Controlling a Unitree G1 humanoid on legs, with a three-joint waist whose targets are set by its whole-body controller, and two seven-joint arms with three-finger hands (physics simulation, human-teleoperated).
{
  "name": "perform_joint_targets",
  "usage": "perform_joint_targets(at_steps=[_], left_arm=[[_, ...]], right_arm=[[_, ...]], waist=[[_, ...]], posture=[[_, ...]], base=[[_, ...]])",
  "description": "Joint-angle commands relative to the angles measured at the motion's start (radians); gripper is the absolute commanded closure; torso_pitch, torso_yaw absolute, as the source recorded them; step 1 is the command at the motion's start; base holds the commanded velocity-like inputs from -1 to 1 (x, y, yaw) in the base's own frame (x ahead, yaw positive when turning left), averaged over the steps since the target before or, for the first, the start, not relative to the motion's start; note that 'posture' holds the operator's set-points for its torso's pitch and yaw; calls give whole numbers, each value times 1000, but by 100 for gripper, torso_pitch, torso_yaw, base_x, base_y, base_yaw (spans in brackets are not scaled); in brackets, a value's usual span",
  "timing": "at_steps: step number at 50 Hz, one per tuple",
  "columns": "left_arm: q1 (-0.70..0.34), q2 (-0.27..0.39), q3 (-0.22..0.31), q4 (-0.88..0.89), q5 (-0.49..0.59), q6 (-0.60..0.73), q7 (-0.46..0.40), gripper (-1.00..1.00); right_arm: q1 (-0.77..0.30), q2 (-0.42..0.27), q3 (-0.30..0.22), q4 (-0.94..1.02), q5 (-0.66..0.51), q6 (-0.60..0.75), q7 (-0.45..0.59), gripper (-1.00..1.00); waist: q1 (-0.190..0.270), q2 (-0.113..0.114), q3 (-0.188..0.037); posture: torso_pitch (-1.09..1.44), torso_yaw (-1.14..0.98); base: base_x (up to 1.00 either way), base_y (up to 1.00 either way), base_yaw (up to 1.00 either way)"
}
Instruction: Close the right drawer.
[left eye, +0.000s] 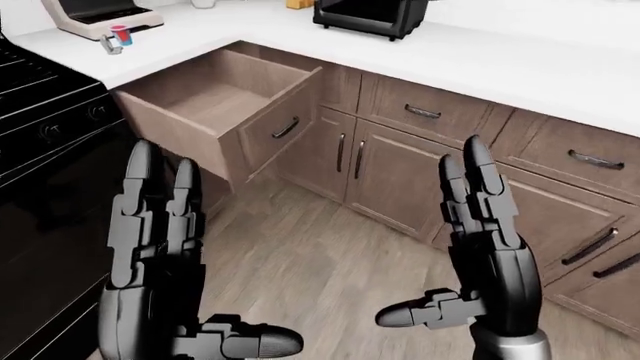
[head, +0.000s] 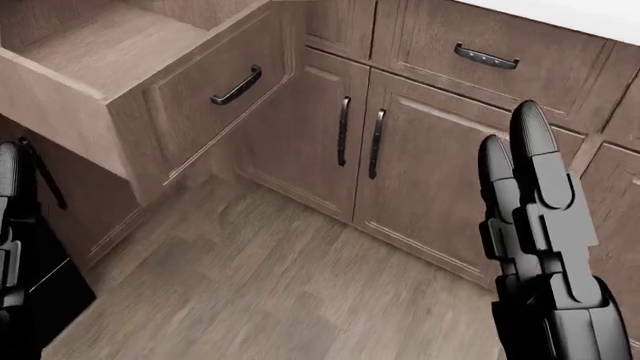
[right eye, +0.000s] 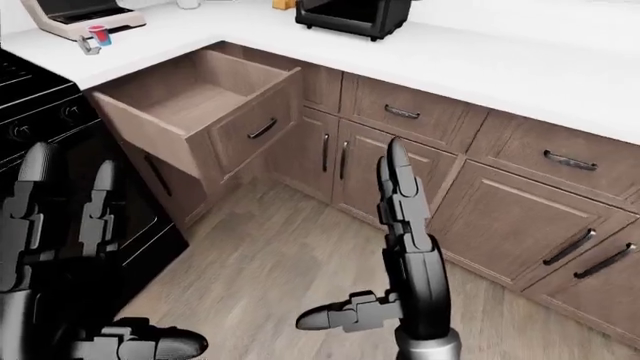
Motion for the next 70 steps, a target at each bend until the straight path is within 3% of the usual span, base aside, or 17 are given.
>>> perform_joint_targets(at_steps=[1,4,5,9,16,21,22,26,34,38,40,43,53,56,58,63,70], left_arm=[[-4,-2,-8,-39,-2,-27,-6,-100],[-5,-2,-8,-37,-1,-28,-6,-100],[-5,-2,-8,-36,-1,-27,-6,-100],[-2,-2,-8,-38,-2,-31,-7,-100],[0,-1,-10,-34,0,-36,-8,-100],[1,-1,-11,-32,0,-39,-6,-100],[1,-1,-12,-32,0,-39,-6,-100],[1,0,-11,-35,0,-35,-5,-100],[-1,0,-15,-37,2,-30,-3,-100],[-1,2,-16,-37,1,-30,-3,-100],[0,2,-17,-35,2,-33,-3,-100],[1,3,-18,-34,2,-36,-3,-100],[4,4,-19,-29,3,-44,-4,-100],[6,4,-19,-28,3,-47,-4,-100],[8,4,-19,-28,3,-49,-5,-100],[8,4,-19,-26,3,-49,-4,-100],[5,4,-19,-28,2,-44,-2,-100]], right_arm=[[-5,-3,-9,-34,2,-21,-6,-100],[-6,-3,-9,-32,0,-21,-6,-100],[-7,-3,-9,-30,0,-21,-6,-100],[-5,-3,-7,-31,0,-22,-6,-100],[-4,-3,-7,-32,-1,-22,-6,-100],[-3,-4,-5,-29,-3,-24,-6,-100],[-3,-4,-6,-29,-2,-24,-6,-100],[-4,-3,-6,-30,-2,-22,-7,-100],[-6,-3,-8,-29,0,-20,-7,-100],[-15,1,-15,-31,-1,1,-14,-100],[-19,0,-16,-30,-6,9,-14,-100],[-16,0,-13,-31,-13,1,-13,-100],[-13,-1,-8,-29,-19,-8,-11,-100],[-12,-2,-7,-28,-20,-11,-11,-100],[-9,-2,-7,-27,-21,-15,-11,-100],[-9,-3,-8,-24,-23,-18,-10,-100],[-10,-3,-6,-23,-32,-20,-9,-100]], waist=[[-5,2,-6],[-25,-84,-26],[-32,-33,-2],[-25,-19,-17],[3,21,13],[13,101,0],[23,73,25],[4,69,1],[-8,6,5],[20,-72,24],[14,-46,30],[11,-37,-17],[-1,64,43],[3,139,29],[2,98,66],[-6,76,30],[-6,23,37]], posture=[[0,0],[0,0],[0,0],[0,0],[0,0],[0,0],[0,0],[0,0],[0,0],[0,0],[0,0],[0,0],[0,0],[0,0],[0,0],[0,0],[0,0]], base=[[-32,0,-29],[-32,0,-30],[-31,0,-30],[-31,0,-30],[-32,0,-30],[-32,0,-30],[-32,0,-30],[-31,0,-30],[-32,0,-30],[-6,0,-9],[0,0,0],[0,3,0],[3,11,0],[3,11,0],[5,12,0],[5,11,0],[7,11,0]])
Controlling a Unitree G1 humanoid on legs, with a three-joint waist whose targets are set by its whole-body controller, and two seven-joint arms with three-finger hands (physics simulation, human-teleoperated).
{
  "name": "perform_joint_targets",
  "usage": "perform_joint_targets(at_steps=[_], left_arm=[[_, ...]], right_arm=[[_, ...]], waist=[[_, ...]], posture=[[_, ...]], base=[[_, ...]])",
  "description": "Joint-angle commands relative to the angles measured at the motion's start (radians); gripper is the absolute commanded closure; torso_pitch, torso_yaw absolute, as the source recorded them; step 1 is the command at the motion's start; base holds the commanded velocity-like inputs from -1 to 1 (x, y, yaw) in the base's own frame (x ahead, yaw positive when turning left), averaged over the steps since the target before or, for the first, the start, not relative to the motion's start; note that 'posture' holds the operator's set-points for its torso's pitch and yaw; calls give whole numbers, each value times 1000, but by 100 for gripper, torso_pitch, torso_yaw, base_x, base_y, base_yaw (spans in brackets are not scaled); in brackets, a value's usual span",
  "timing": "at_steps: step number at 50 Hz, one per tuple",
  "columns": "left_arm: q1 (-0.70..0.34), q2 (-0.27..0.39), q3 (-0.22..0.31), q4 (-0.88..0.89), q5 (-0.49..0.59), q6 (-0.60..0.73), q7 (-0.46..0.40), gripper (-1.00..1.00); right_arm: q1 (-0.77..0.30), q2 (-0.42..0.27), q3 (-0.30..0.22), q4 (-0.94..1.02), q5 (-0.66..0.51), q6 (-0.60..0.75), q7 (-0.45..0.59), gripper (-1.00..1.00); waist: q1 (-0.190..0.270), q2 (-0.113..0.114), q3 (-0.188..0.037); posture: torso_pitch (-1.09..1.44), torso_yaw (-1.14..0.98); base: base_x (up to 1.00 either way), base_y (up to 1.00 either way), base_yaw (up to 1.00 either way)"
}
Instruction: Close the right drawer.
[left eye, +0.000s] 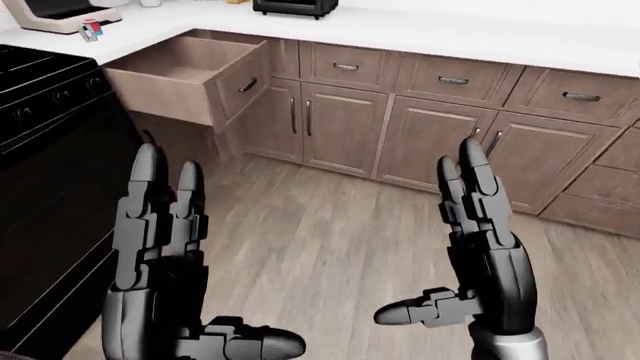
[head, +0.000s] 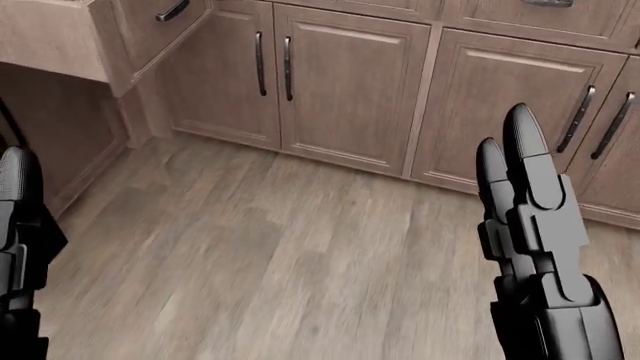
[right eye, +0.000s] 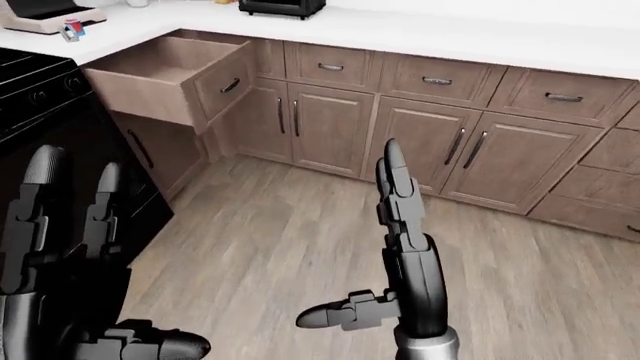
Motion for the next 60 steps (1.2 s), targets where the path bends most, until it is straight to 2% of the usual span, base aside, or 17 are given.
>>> perform_joint_targets(at_steps=[1,3,5,6,9,15,18,20,21,30,34,36,42,45,48,50,60], left_arm=[[-7,-1,-5,-40,-2,-21,-3,-100],[-7,-1,-6,-40,-2,-21,-3,-100],[-7,-1,-6,-40,-1,-21,-2,-100],[-7,-1,-7,-39,0,-21,-3,-100],[-5,0,-9,-38,0,-25,-3,-100],[-3,2,-11,-36,1,-30,-3,-100],[-2,2,-12,-36,1,-31,-3,-100],[-2,2,-12,-35,1,-32,-4,-100],[-1,2,-12,-35,0,-33,-4,-100],[-1,3,-12,-34,2,-35,-4,-100],[-1,3,-11,-35,1,-34,-3,-100],[-2,2,-11,-34,1,-32,-3,-100],[-5,2,-9,-37,0,-26,-2,-100],[-6,2,-9,-38,0,-23,-1,-100],[-7,1,-9,-39,-1,-22,-1,-100],[-7,1,-9,-38,-1,-22,-2,-100],[-1,3,-15,-32,4,-36,-4,-100]], right_arm=[[-9,-1,-7,-36,0,-19,-7,-100],[-9,-1,-6,-37,0,-18,-7,-100],[-9,-1,-7,-38,1,-18,-6,-100],[-9,-1,-7,-37,2,-18,-7,-100],[-9,-1,-6,-35,1,-19,-7,-100],[-8,-2,-3,-33,0,-22,-6,-100],[-8,-2,-3,-33,0,-23,-6,-100],[-7,-3,-2,-32,-1,-25,-6,-100],[-6,-3,-1,-32,-1,-26,-6,-100],[-4,-4,-1,-32,0,-28,-6,-100],[-5,-4,-1,-27,-1,-29,-6,-100],[-6,-4,-2,-28,0,-27,-5,-100],[-8,-4,-1,-30,-2,-24,-6,-100],[-9,-4,-1,-31,-3,-22,-5,-100],[-10,-3,0,-31,-4,-20,-5,-100],[-9,-3,0,-30,-4,-21,-6,-100],[-7,-4,1,-26,-3,-23,-6,-100]], waist=[[-3,3,-2],[-6,-22,4],[-12,-87,-15],[-28,-40,16],[-15,-44,-13],[-15,5,-5],[-21,54,-8],[-15,125,-32],[-2,82,-16],[6,19,-8],[7,-45,-20],[-9,-19,-16],[-13,-14,-14],[-20,30,-11],[-15,104,-49],[-2,84,-11],[15,-19,-16]], posture=[[0,0],[0,0],[0,0],[0,0],[0,0],[0,0],[0,0],[0,0],[0,0],[0,0],[0,0],[0,0],[0,0],[0,0],[0,0],[0,0],[0,0]], base=[[12,14,0],[17,25,0],[19,28,0],[19,28,0],[20,28,0],[19,29,0],[20,28,0],[20,29,0],[20,27,0],[21,29,0],[20,28,0],[20,28,0],[20,28,0],[21,28,0],[20,28,0],[20,28,0],[20,28,0]])
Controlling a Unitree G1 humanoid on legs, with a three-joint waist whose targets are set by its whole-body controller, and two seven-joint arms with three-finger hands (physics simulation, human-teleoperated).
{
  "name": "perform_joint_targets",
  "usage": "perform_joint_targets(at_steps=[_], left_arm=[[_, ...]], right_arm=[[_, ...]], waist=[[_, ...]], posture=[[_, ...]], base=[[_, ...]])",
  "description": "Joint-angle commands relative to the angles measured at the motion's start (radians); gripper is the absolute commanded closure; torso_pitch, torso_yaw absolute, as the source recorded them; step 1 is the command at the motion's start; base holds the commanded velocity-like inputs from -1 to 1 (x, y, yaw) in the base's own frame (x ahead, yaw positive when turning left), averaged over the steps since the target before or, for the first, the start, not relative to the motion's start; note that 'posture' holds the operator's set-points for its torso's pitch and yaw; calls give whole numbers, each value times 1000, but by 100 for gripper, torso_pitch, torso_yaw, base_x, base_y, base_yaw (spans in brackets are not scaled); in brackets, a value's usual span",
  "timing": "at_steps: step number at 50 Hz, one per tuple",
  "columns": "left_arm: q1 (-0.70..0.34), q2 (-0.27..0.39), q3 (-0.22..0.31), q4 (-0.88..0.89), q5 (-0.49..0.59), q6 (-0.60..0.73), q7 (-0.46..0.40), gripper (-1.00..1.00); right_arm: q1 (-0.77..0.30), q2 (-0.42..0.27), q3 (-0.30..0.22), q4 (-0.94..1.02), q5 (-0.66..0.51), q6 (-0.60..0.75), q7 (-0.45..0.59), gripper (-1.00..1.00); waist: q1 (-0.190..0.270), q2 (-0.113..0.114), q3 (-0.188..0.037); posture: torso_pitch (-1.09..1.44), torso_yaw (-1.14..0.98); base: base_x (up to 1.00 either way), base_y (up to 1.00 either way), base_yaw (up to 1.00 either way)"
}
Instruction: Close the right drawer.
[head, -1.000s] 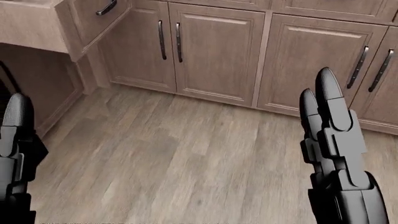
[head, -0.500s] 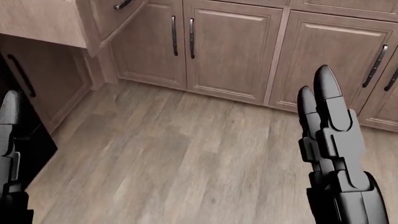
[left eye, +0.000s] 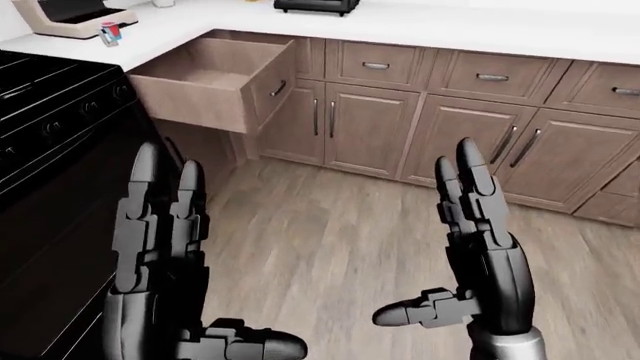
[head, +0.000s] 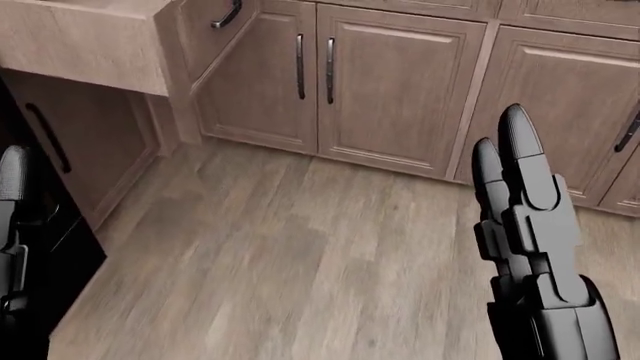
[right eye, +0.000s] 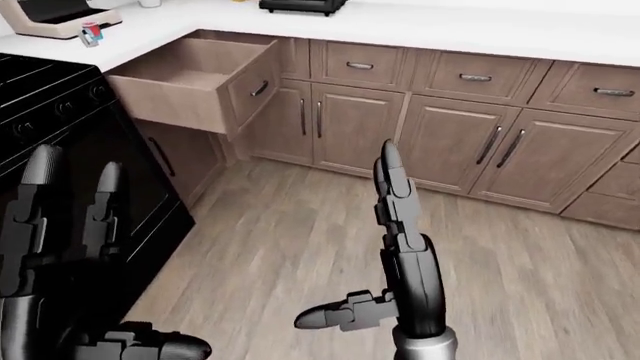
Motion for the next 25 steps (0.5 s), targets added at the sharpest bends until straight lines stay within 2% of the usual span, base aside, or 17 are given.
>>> perform_joint_targets(at_steps=[1,2,3,4,6,7,9,12,13,14,15,16,17,20,25], left_arm=[[-5,-1,-5,-29,0,-22,-3,-100],[-6,-1,-5,-28,-1,-22,-3,-100],[-5,-1,-5,-28,-1,-23,-3,-100],[-5,-1,-5,-28,-1,-24,-3,-100],[-4,0,-6,-30,-1,-23,-2,-100],[-4,0,-6,-30,-1,-23,-2,-100],[-3,0,-7,-30,-1,-23,-2,-100],[-3,0,-6,-31,-1,-22,-1,-100],[-4,0,-6,-31,-1,-21,-1,-100],[-5,0,-5,-31,-2,-20,-1,-100],[-5,0,-4,-31,-2,-19,-1,-100],[-5,0,-4,-31,-3,-18,-1,-100],[-6,0,-2,-32,-4,-17,-1,-100],[-6,-1,-2,-32,-5,-14,-1,-100],[-8,-1,-3,-34,-3,-9,-1,-100]], right_arm=[[-6,-2,-8,-29,3,-18,-6,-100],[-7,-2,-8,-30,3,-17,-6,-100],[-6,-2,-8,-30,3,-18,-6,-100],[-6,-2,-8,-30,3,-17,-6,-100],[-6,-2,-8,-30,3,-18,-5,-100],[-6,-2,-9,-30,3,-17,-5,-100],[-6,-2,-10,-29,5,-18,-5,-100],[-6,-1,-9,-27,4,-18,-5,-100],[-6,-2,-8,-28,2,-18,-5,-100],[-6,-1,-9,-27,3,-18,-5,-100],[-7,-1,-9,-25,3,-18,-5,-100],[-6,-1,-8,-26,2,-18,-5,-100],[-6,-1,-9,-28,4,-17,-5,-100],[-7,-1,-8,-28,4,-14,-5,-100],[-10,-1,-7,-31,5,-8,-5,-100]], waist=[[-3,-16,-12],[-6,-9,-12],[-20,8,-8],[-17,-6,-2],[-27,-8,-11],[-26,-6,-15],[-29,11,-8],[-36,54,-1],[-36,76,-8],[-34,115,-24],[-31,127,-40],[-16,110,-13],[-17,110,0],[-8,83,-12],[-3,40,-2]], posture=[[0,0],[0,0],[0,0],[0,0],[0,0],[0,0],[0,0],[0,0],[0,0],[0,0],[0,0],[0,0],[0,0],[0,0],[0,0]], base=[[21,28,0],[21,28,0],[21,28,0],[21,27,0],[21,29,0],[21,27,0],[21,29,0],[20,28,0],[20,28,0],[20,28,0],[20,28,0],[21,29,0],[20,28,0],[20,28,0],[21,29,0]])
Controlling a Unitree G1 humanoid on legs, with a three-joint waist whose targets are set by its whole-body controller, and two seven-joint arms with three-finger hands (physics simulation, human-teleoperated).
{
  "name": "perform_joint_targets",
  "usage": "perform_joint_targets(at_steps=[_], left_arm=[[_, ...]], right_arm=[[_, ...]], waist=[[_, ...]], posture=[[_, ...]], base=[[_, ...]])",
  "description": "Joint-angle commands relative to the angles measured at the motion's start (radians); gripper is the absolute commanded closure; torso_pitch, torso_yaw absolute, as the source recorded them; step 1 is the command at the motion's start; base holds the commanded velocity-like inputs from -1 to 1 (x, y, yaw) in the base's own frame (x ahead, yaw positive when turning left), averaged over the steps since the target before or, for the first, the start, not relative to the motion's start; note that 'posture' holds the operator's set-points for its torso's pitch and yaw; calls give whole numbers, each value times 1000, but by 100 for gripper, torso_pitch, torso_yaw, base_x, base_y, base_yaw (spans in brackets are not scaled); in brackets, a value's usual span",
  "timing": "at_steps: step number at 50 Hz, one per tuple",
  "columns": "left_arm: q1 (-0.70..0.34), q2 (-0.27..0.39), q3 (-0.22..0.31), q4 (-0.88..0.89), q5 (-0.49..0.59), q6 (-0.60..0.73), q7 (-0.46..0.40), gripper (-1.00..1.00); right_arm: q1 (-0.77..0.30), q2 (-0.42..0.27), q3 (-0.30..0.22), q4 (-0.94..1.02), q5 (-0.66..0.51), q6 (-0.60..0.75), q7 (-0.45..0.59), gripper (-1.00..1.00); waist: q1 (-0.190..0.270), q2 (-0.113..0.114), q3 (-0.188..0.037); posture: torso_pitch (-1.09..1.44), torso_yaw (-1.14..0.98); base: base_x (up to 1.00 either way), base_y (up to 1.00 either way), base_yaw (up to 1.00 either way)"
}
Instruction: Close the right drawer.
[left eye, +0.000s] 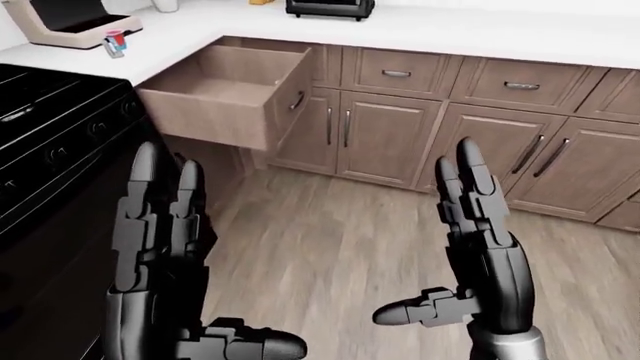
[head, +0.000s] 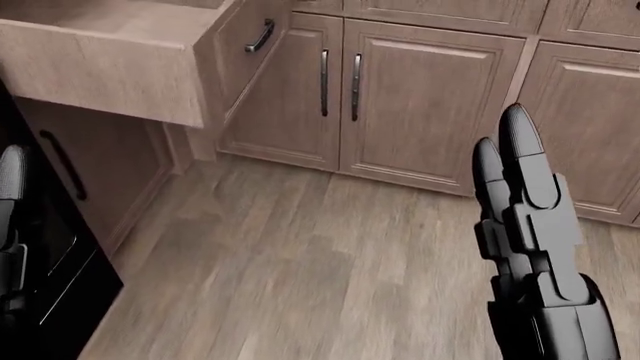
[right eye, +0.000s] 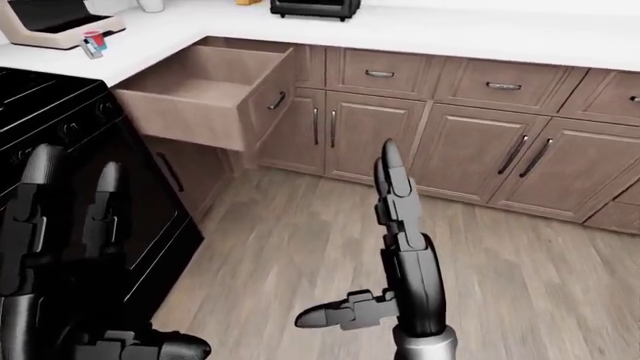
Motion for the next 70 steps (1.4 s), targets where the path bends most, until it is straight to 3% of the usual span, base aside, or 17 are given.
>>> perform_joint_targets(at_steps=[1,4,5,10,15,17,18,19,23,31,41,45,48,59,60,66,70], left_arm=[[-5,-1,-6,-30,0,-19,-3,-100],[-5,-1,-6,-29,0,-20,-3,-100],[-5,-1,-6,-29,0,-19,-3,-100],[-4,0,-9,-29,3,-22,-3,-100],[-2,1,-10,-29,3,-25,-3,-100],[-2,2,-11,-28,3,-25,-3,-100],[-2,2,-11,-27,3,-26,-3,-100],[-2,2,-11,-27,3,-26,-3,-100],[-2,2,-10,-27,3,-26,-3,-100],[-4,2,-9,-25,2,-24,-3,-100],[-6,1,-9,-25,2,-19,-2,-100],[-6,1,-8,-23,0,-23,-4,-100],[-5,1,-7,-23,-1,-25,-5,-100],[0,1,-7,-21,-1,-31,-9,-100],[0,1,-7,-21,-1,-31,-9,-100],[0,1,-8,-22,0,-31,-8,-100],[-3,1,-7,-21,0,-28,-7,-100]], right_arm=[[-7,-1,-5,-27,3,-18,-5,-100],[-8,-1,-5,-21,6,-20,-5,-100],[-8,-2,-4,-22,6,-20,-5,-100],[-8,-2,-5,-20,7,-20,-5,-100],[-7,-2,-4,-20,7,-20,-5,-100],[-8,-2,-4,-21,7,-18,-5,-100],[-8,-2,-4,-20,7,-18,-5,-100],[-8,-2,-5,-20,7,-18,-5,-100],[-8,-2,-5,-19,6,-19,-6,-100],[-9,-2,-6,-20,5,-17,-5,-100],[-10,-1,-2,-26,4,-6,-5,-100],[-11,-2,1,-24,3,-5,-6,-100],[-10,-3,1,-22,3,-6,-6,-100],[-7,-5,1,-20,4,-9,-7,-100],[-7,-5,0,-20,5,-10,-7,-100],[-8,-4,-1,-15,4,-12,-6,-100],[-10,-3,-2,-17,4,-9,-5,-100]], waist=[[-1,-1,-4],[-2,-49,-10],[-16,-12,-13],[-26,-31,-19],[-36,40,-5],[-25,121,-35],[-17,67,-18],[-14,82,-9],[-3,51,-17],[2,-48,-18],[-33,2,-2],[-27,93,-37],[-5,73,-11],[0,-48,-17],[-13,-19,-13],[-30,-28,-18],[-36,35,-8]], posture=[[0,0],[0,0],[0,0],[0,0],[0,0],[0,0],[0,0],[0,0],[0,0],[0,0],[0,0],[0,0],[0,0],[0,0],[0,0],[0,0],[0,0]], base=[[20,29,0],[21,28,0],[20,27,0],[20,29,0],[21,28,0],[20,29,0],[20,28,0],[21,28,0],[21,29,0],[21,28,0],[21,31,0],[15,42,0],[12,42,0],[12,43,0],[12,43,0],[12,42,0],[12,42,0]])
